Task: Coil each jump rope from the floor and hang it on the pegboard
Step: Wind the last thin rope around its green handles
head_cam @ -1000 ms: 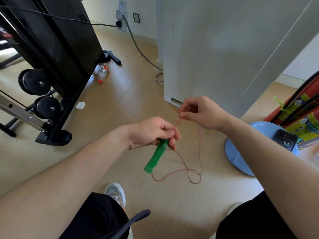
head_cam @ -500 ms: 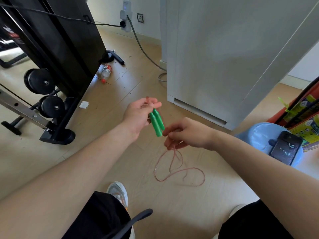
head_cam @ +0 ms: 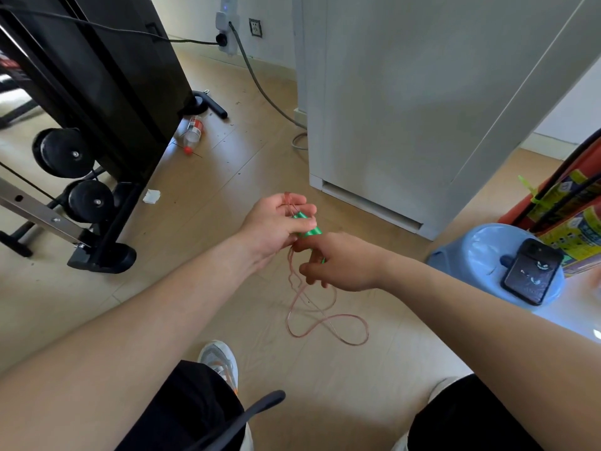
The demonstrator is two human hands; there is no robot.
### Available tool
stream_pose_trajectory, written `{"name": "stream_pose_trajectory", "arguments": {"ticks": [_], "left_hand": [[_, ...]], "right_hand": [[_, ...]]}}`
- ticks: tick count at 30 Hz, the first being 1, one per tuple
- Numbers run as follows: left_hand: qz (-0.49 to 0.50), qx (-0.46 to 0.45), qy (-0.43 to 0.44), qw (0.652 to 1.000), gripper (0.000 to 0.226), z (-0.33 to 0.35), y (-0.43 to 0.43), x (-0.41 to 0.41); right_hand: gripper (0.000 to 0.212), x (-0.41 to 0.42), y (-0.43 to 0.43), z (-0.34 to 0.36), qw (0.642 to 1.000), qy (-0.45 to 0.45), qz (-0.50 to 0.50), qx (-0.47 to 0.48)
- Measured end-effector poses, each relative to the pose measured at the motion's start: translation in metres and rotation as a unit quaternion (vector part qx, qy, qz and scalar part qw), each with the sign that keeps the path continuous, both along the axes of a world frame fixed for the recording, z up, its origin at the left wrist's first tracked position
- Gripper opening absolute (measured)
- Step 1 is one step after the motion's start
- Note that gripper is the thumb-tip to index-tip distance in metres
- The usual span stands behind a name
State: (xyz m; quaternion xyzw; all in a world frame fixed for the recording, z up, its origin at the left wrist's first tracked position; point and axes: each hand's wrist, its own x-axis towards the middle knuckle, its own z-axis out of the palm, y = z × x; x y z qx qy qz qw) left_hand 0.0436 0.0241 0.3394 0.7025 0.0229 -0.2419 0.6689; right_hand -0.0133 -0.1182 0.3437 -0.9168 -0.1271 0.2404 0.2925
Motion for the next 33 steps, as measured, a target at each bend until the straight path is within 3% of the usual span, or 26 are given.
{"name": "stream_pose_trajectory", "arguments": {"ticks": [5, 7, 9, 11, 14, 15, 20, 25, 30, 33], "left_hand": [[-0.003, 0.023, -0.020, 1.000, 0.037, -0.002, -0.001, 0.000], [0.004, 0.005, -0.019, 1.000, 0.038, 0.000, -0.001, 0.000], [0.002, -0.023, -0.015, 1.000, 0.038, 0.003, -0.001, 0.001], [-0.019, -0.053, -0.008, 0.998, 0.038, 0.008, -0.001, 0.000], [-0.063, -0.128, 0.015, 0.990, 0.038, 0.012, -0.003, -0.004], [-0.076, -0.147, 0.021, 0.986, 0.038, 0.012, -0.004, -0.006], [-0.090, -0.181, 0.034, 0.979, 0.037, 0.012, -0.005, -0.010], [-0.083, -0.196, 0.036, 0.976, 0.037, 0.012, -0.004, -0.012], [-0.078, -0.191, 0.034, 0.978, 0.035, 0.012, -0.004, -0.014], [-0.080, -0.174, 0.030, 0.981, 0.037, 0.010, -0.006, -0.014]], "right_hand": [[0.031, 0.001, -0.006, 0.004, 0.998, -0.025, 0.032, -0.045], [0.026, 0.005, -0.014, 0.008, 0.995, -0.070, -0.001, -0.076], [0.037, 0.011, -0.025, 0.011, 0.982, -0.136, -0.089, -0.097], [0.053, 0.015, -0.035, 0.010, 0.970, -0.150, -0.182, -0.056], [0.093, 0.018, -0.036, 0.006, 0.976, -0.059, -0.208, 0.031], [0.096, 0.016, -0.033, 0.003, 0.977, -0.039, -0.198, 0.066], [0.044, 0.011, -0.022, -0.005, 0.951, -0.016, -0.177, 0.253], [0.035, 0.007, -0.021, -0.005, 0.923, 0.033, -0.163, 0.347], [0.029, 0.008, -0.020, -0.004, 0.923, 0.062, -0.161, 0.345], [0.031, 0.011, -0.025, -0.005, 0.955, 0.016, -0.131, 0.264]]}}
